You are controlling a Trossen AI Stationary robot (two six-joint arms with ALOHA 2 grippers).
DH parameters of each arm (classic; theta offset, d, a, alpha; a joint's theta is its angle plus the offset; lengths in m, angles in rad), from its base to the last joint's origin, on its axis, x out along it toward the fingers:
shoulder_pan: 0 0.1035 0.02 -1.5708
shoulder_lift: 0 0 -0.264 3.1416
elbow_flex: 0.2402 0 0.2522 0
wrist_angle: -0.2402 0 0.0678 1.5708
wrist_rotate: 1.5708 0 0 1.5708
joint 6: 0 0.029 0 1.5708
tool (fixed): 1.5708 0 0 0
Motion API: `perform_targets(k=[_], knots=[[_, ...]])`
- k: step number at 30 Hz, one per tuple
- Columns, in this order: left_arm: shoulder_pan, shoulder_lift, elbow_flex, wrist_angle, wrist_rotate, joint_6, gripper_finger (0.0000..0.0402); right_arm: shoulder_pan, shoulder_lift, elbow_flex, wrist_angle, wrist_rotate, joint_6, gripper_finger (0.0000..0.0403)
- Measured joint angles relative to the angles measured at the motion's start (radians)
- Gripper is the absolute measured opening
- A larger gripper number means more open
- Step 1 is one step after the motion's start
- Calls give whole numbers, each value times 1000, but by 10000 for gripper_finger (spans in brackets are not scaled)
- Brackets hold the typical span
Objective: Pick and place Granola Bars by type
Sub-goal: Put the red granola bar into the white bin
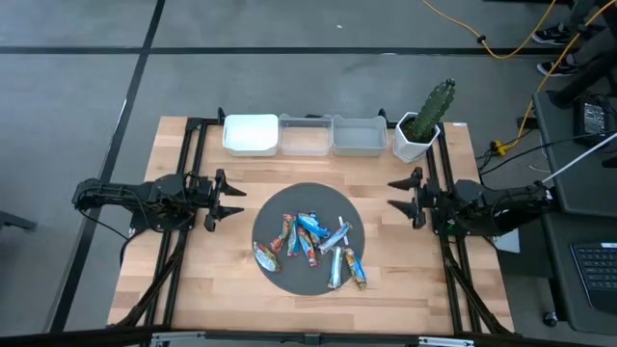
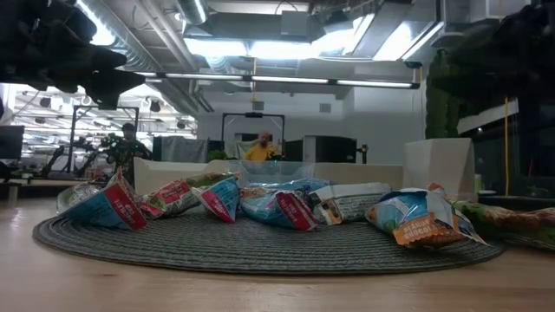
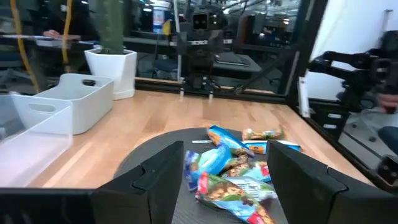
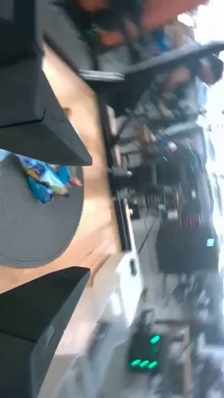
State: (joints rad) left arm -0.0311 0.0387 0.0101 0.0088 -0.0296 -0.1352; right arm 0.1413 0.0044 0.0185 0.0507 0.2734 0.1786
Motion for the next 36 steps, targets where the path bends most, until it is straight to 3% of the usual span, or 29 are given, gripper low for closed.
perform_targets(k=[5, 11, 16, 19, 23, 25, 29, 31, 33, 36], knots=[[0, 0, 0, 52, -69, -15, 219, 0, 0, 0, 4, 78, 97, 280], [0, 0, 0, 165, -84, -110, 219, 0, 0, 0, 14, 86, 133, 280], [1, 6, 0, 288, -335, -169, 219, 0, 0, 0, 33, 100, 133, 280], [-4, 28, 69, 307, -333, -119, 218, 0, 0, 0, 37, 101, 132, 280], [-39, 191, 343, 124, -263, -58, 211, 0, 0, 0, 39, 100, 132, 280], [-62, 345, 532, -50, -260, -41, 206, 0, 0, 0, 53, 100, 132, 280], [-92, 669, 893, -435, -230, -165, 198, 0, 0, 0, 74, 94, 130, 280], [-91, 809, 1027, -611, -238, -136, 195, 0, 0, 0, 75, 92, 129, 280], [-94, 922, 1117, -746, -221, -93, 192, 0, 0, 0, 76, 92, 129, 280], [-111, 1062, 1180, -844, -112, -135, 188, 0, 0, 0, 77, 91, 128, 280]])
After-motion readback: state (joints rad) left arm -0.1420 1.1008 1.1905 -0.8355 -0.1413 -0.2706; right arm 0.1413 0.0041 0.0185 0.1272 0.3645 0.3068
